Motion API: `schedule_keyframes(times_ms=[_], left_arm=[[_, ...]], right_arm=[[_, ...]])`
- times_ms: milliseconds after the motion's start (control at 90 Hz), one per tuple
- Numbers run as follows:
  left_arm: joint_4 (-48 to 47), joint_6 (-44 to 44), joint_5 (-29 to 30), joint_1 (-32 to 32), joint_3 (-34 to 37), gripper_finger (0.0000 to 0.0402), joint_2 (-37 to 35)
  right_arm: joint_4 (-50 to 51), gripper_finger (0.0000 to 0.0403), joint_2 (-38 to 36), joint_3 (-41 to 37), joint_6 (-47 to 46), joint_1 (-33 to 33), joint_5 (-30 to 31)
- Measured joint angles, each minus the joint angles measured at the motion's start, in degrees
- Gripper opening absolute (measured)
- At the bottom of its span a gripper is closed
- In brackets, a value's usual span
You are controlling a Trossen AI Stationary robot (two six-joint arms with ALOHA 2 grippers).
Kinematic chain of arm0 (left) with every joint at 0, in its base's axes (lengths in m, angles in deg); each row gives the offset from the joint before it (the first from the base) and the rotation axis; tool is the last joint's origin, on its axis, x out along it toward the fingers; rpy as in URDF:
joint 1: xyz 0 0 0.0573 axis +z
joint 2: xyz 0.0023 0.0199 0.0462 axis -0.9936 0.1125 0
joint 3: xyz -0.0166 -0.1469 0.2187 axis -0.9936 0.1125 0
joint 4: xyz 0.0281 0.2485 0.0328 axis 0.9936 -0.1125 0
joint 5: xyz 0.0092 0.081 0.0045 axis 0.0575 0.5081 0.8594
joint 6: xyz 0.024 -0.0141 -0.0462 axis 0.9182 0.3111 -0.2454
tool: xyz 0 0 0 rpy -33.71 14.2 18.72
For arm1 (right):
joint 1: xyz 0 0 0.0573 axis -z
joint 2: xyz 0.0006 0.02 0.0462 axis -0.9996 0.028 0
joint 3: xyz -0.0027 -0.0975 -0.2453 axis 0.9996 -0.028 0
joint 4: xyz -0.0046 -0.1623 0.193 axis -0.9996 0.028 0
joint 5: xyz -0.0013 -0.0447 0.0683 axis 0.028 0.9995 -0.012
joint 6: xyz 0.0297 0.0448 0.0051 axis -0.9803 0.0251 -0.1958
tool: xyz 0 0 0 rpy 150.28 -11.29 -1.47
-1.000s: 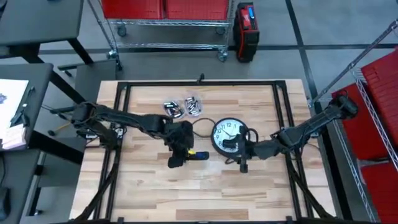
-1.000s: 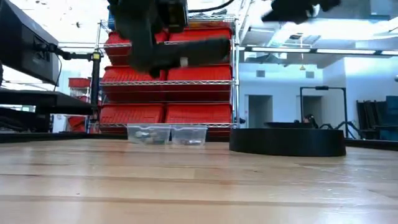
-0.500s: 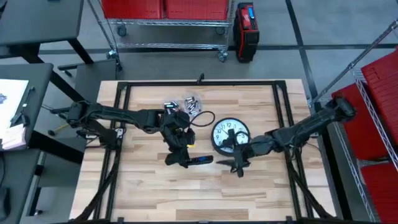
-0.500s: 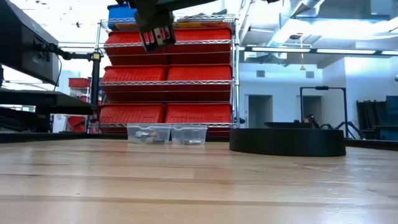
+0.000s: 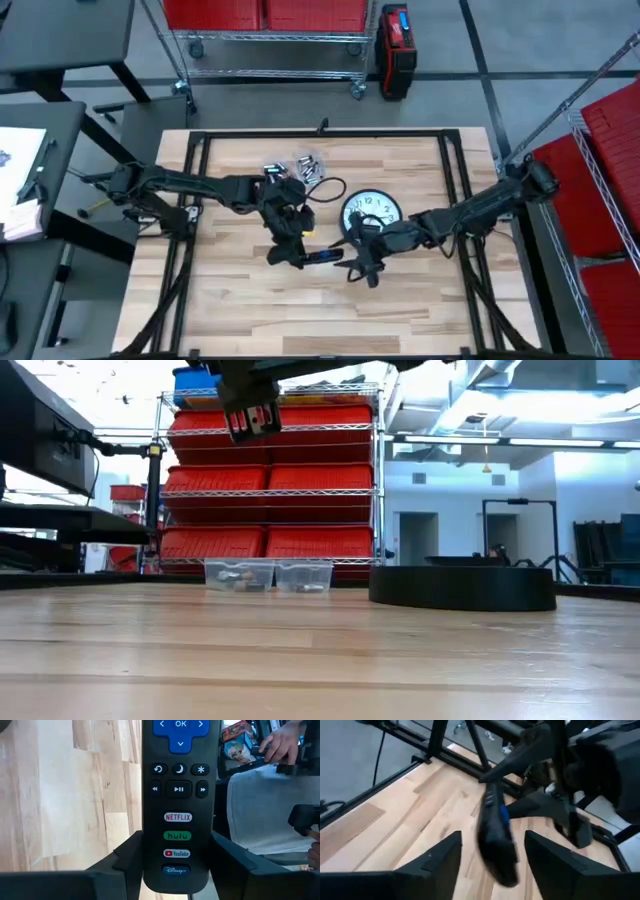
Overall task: Insert battery
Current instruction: Open the remote battery cover
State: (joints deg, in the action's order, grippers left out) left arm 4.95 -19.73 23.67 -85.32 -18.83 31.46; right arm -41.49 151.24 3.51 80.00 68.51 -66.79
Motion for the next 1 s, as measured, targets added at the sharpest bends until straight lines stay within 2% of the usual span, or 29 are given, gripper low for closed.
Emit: schedule_keyframes(times_ms=[144,244,422,544,633,733,844,922,1000], left_arm=[[-0.1,-0.1,-0.9,0.3,0.0,0.0153,0.0],[-0.7,0.1,-1.0,1.2,0.0,0.0156,0.0],[-4.2,1.3,0.5,4.0,0.0,0.0234,0.0],[-10.9,4.2,2.5,6.4,0.0,0.0255,-0.3],[-16.7,7.0,8.4,7.8,0.0,0.0259,-1.5],[-23.4,9.7,19.6,8.3,0.0,0.026,-4.6],[-27.6,10.9,32.2,8.1,0.0,0.0261,-9.0],[-28.4,10.7,35.1,7.8,0.0,0.0261,-12.6],[-29.6,9.1,35.5,7.7,0.0,0.0261,-16.1]], right_arm=[[-0.1,0.007,0.0,0.0,-8.3,0.8,-0.7],[1.0,0.007,-0.3,0.0,-14.2,1.0,-1.2],[2.2,0.0065,-0.4,0.0,-31.6,1.0,-2.9],[6.5,0.0065,-0.4,0.0,-44.6,1.4,-6.4],[10.6,0.0065,-0.2,0.0,-54.9,2.5,-6.9],[11.3,0.0065,2.1,0.0,-62.9,4.8,-7.3],[6.4,0.0065,7.6,0.0,-67.9,8.1,-15.4],[1.7,0.0065,12.4,0.1,-68.7,10.3,-22.1],[1.4,0.0065,16.3,2.3,-67.7,12.2,-26.3]])
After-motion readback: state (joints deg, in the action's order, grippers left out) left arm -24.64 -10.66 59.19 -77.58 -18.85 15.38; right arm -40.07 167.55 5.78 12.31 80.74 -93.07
